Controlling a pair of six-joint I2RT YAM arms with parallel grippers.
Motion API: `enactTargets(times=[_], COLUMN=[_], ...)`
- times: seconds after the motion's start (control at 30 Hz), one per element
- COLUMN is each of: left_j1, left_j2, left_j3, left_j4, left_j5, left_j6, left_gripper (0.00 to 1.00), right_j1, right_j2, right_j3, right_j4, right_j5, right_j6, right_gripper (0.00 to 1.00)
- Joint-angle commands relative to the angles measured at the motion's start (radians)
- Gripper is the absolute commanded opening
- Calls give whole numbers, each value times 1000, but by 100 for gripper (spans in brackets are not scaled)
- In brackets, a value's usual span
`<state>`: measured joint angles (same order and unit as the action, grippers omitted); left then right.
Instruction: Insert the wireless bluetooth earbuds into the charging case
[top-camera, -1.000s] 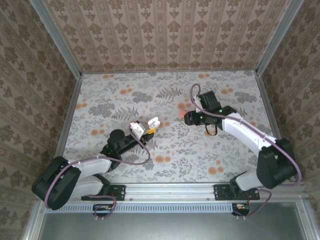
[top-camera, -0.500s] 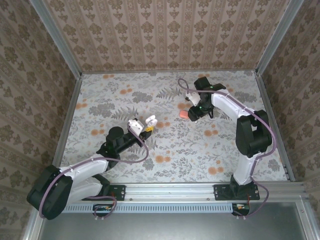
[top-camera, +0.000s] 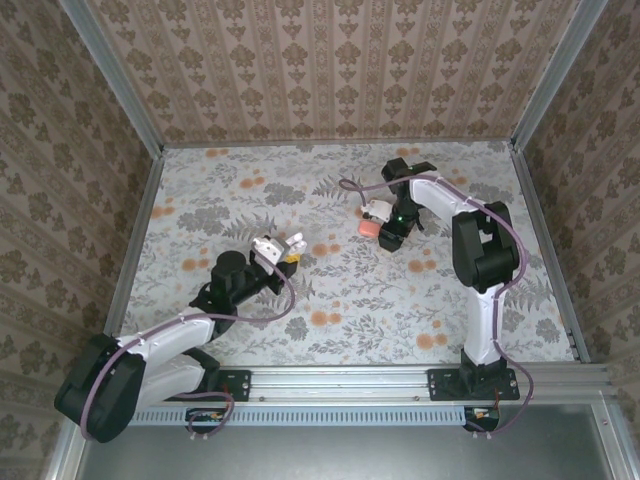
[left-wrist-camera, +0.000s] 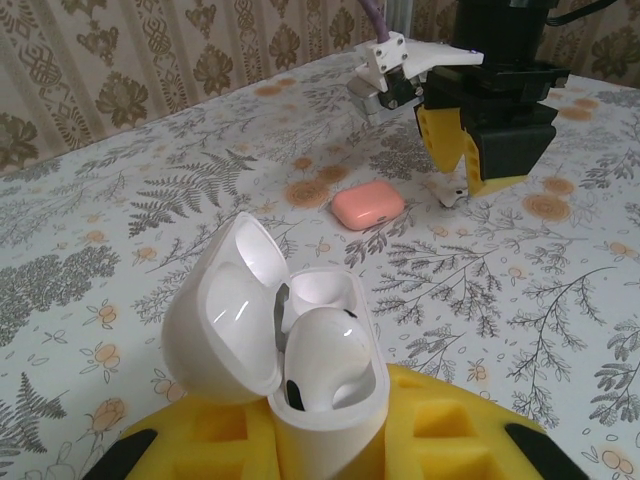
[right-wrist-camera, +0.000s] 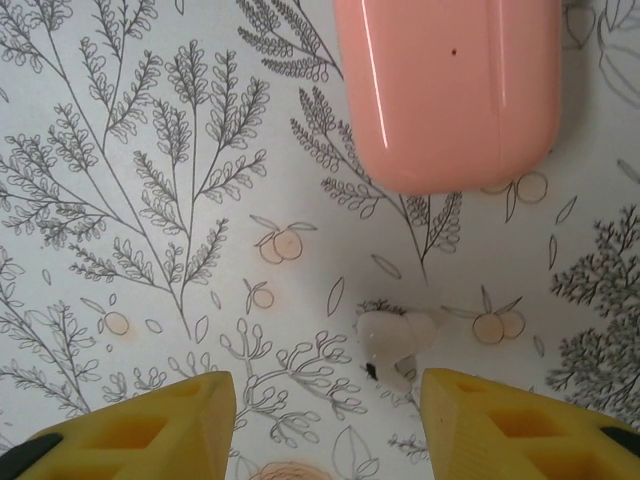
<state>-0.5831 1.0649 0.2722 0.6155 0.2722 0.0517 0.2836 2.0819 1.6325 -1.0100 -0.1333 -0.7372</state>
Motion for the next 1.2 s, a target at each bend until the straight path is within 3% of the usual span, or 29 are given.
enactTargets(times=[0.0, 0.47, 0.77, 1.17], left_j1=[12, 29, 35, 38], left_j2=[-19, -19, -13, -1], left_j3=[42, 55, 64, 70], left_j4=[-8, -25, -28, -28], left_j5=[16, 31, 41, 47], left_j6=[-14, -9, -7, -4], left_gripper=[6, 6, 6, 6], right_j1=[-6, -7, -7, -8], right_j2=[52, 125, 147, 90], right_j3=[46, 60, 63, 34], right_j4=[-60, -43, -26, 41], right_j5=[12, 66, 120, 137], right_j6=[-56, -32, -18, 8], right_gripper=[52, 37, 37, 22])
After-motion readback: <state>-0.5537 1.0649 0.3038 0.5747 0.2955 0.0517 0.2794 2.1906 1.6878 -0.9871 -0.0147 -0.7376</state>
